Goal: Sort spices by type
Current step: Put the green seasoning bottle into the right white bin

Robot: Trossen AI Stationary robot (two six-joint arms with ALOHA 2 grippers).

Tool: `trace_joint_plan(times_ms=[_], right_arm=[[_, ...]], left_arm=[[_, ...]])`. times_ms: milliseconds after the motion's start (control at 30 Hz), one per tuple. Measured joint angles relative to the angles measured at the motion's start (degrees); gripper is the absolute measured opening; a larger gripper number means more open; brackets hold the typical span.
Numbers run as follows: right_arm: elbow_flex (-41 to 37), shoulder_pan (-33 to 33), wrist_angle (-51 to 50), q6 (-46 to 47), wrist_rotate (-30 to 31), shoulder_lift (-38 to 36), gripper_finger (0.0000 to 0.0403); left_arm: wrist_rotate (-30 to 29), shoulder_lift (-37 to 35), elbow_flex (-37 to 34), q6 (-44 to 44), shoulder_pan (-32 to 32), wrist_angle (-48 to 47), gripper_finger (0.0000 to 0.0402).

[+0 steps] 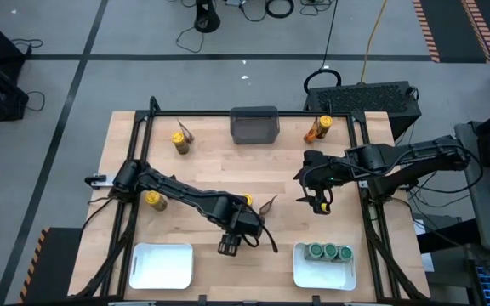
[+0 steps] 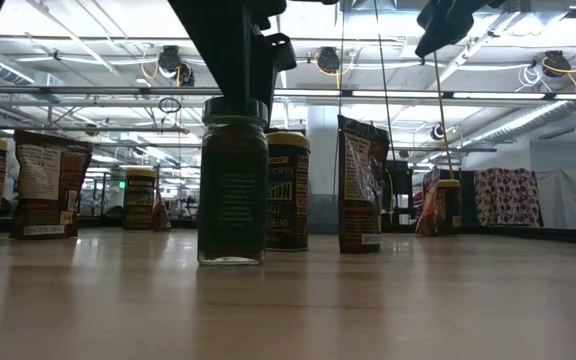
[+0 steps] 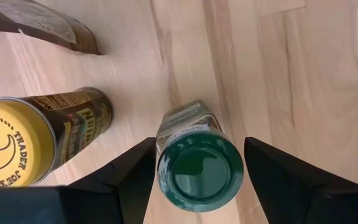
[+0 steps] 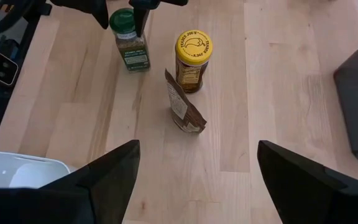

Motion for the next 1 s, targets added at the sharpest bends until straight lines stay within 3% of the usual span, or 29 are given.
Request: trace_joint_plan(times_ms=[300, 600, 800, 1000], right_arm=[[0.01, 0.0, 0.59, 0.0, -0.01, 0.0, 0.0309], [0.02, 0.0, 3.33, 0.4, -0.03, 0.07, 0.0309], [0.04, 0.0, 7.91, 0.32, -0.1, 2.68, 0.0309], [0.04, 0.0, 15.12, -2.93, -0.29, 7.87, 0.0309]], left_arm=[[-0.01, -0.13, 2.52, 2.69, 0.0, -1.57, 0.0248], [-9.12, -5.02, 3.0, 6.0, 0.0, -6.62, 0.0248], [-17.66, -17.2, -3.63, 3.45, -0.73, -5.2, 0.0248], [-23.91, -34.26, -20.36, -1.56, -2.54, 7.88, 0.0248]])
